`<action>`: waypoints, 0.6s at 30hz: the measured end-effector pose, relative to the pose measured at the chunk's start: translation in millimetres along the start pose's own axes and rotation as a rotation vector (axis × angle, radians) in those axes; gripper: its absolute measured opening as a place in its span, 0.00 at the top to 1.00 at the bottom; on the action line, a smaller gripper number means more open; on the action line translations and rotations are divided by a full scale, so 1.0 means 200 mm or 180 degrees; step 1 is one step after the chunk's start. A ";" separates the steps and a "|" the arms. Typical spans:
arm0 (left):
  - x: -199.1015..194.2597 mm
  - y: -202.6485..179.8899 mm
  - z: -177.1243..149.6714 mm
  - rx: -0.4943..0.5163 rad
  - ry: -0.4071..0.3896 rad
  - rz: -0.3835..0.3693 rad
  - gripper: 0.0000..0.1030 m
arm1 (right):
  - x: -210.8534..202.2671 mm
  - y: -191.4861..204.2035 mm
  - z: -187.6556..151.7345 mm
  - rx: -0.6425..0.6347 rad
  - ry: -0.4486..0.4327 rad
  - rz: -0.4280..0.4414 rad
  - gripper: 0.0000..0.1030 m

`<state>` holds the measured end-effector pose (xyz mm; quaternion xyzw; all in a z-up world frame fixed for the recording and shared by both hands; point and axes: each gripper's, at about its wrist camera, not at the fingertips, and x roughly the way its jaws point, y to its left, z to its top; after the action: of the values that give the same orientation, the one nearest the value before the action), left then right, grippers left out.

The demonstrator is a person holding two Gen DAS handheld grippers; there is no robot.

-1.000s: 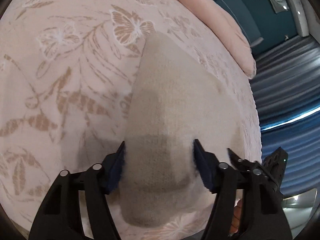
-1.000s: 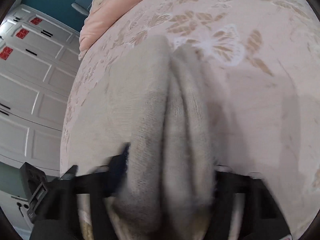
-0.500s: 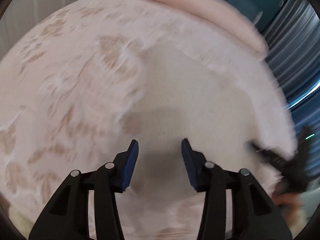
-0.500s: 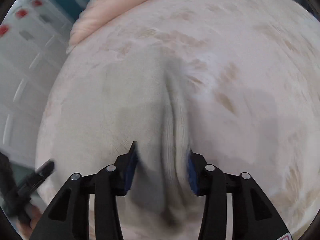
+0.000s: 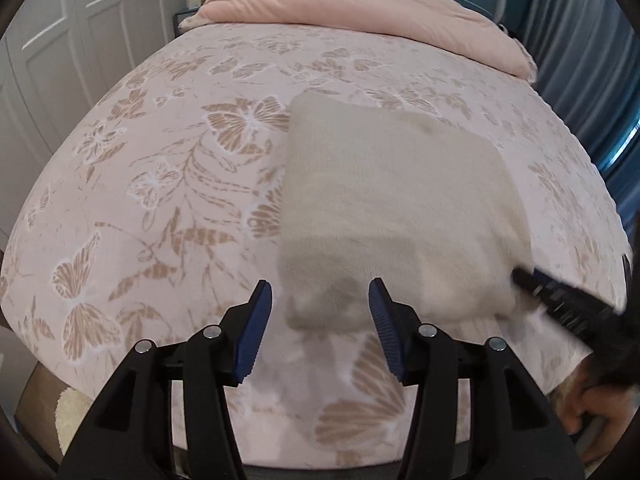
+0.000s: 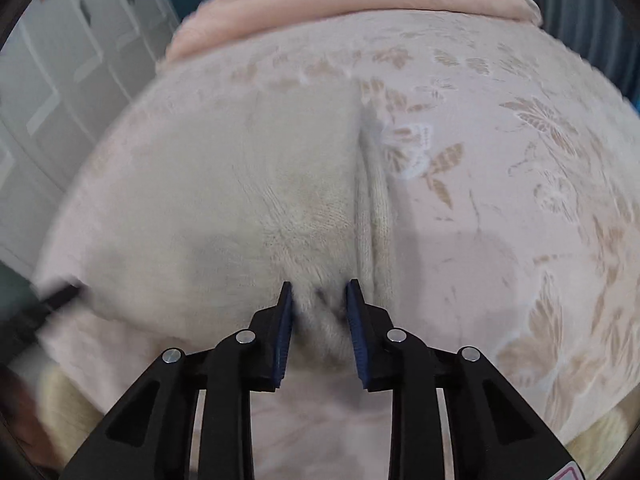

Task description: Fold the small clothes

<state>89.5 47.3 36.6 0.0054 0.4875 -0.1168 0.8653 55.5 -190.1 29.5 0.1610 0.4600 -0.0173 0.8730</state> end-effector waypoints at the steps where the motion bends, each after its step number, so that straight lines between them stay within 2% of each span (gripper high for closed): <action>1: -0.01 -0.02 -0.02 0.0049 -0.0003 0.0040 0.49 | -0.02 0.02 0.00 -0.0044 -0.0038 -0.0003 0.76; 3: -0.02 -0.04 -0.04 0.0084 -0.0004 0.0074 0.49 | 0.02 0.05 -0.02 -0.0315 0.0016 -0.0243 0.76; 5: -0.02 -0.07 -0.05 0.0084 0.0025 0.0077 0.49 | 0.17 0.01 -0.07 -0.0387 0.0325 -0.0482 0.76; 6: -0.02 -0.08 -0.06 0.0089 0.0044 0.0076 0.49 | 0.23 -0.02 -0.10 -0.0296 0.0450 -0.0489 0.74; 10: -0.09 -0.13 -0.08 0.0186 -0.0034 0.0161 0.48 | 0.02 -0.01 -0.09 0.0014 0.0158 -0.0225 0.71; 15: -0.13 -0.14 -0.12 0.0143 -0.0089 0.0218 0.47 | -0.23 0.07 -0.16 0.0010 -0.0160 -0.0226 0.68; 17: -0.14 -0.16 -0.13 0.0131 -0.0114 0.0233 0.43 | -0.28 0.08 -0.21 0.0042 -0.0223 -0.0290 0.55; 18: -0.15 -0.17 -0.14 0.0142 -0.0151 0.0248 0.41 | -0.30 0.07 -0.25 0.0083 -0.0261 -0.0339 0.52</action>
<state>43.3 24.3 50.8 0.0409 0.4636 -0.0941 0.8801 -15.6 -169.1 55.6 0.1469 0.4315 -0.0764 0.8868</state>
